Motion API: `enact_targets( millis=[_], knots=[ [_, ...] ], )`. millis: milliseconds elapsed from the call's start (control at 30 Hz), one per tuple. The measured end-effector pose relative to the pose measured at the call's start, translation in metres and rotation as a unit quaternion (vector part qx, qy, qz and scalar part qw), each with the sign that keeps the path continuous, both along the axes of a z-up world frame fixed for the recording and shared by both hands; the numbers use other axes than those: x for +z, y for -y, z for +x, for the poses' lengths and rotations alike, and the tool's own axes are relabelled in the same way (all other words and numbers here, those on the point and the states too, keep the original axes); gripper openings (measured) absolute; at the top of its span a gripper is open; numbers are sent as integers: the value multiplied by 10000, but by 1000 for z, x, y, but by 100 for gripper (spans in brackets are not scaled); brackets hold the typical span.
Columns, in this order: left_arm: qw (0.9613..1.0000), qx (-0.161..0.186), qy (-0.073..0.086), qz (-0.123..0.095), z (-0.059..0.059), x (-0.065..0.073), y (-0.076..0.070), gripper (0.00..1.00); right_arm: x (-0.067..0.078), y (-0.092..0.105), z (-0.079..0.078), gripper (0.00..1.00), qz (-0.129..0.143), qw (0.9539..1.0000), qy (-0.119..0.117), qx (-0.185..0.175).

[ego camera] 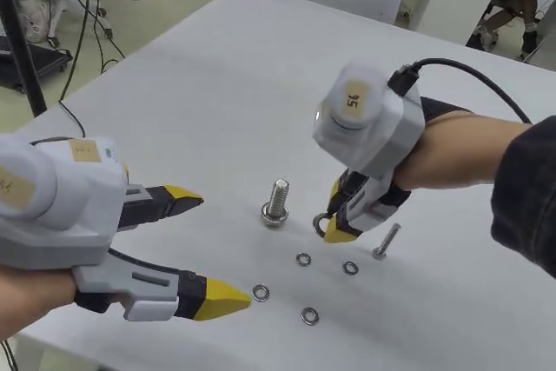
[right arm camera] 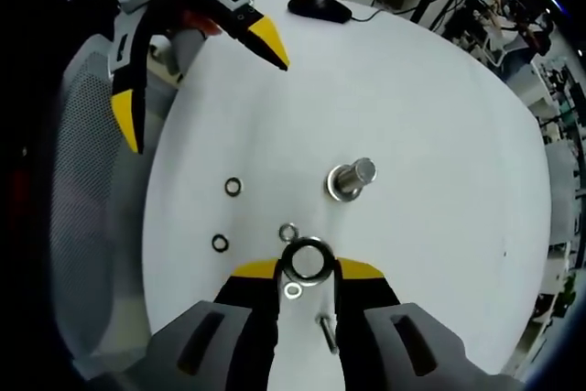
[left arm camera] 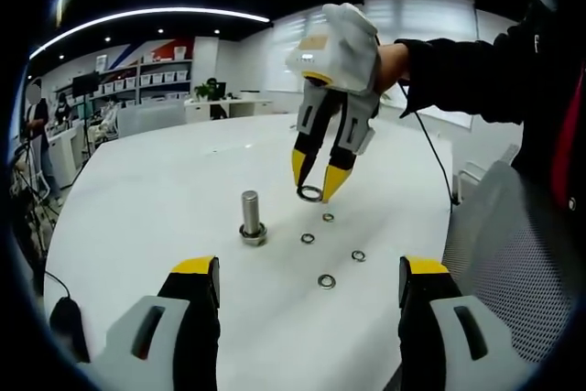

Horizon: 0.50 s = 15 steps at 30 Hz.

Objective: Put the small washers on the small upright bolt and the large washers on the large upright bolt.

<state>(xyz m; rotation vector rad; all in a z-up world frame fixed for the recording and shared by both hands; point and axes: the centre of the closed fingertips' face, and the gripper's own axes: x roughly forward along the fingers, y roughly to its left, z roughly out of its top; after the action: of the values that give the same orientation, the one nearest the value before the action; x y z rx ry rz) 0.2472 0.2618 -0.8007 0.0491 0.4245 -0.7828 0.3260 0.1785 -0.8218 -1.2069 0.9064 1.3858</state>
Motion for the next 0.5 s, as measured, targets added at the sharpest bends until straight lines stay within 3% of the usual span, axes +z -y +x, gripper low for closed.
enact_targets(
  millis=[500],
  knots=[
    [10000,-57,-40,-27,1,-2,2,80,29,-26,12,23,303,9993,167,115]
  ],
)
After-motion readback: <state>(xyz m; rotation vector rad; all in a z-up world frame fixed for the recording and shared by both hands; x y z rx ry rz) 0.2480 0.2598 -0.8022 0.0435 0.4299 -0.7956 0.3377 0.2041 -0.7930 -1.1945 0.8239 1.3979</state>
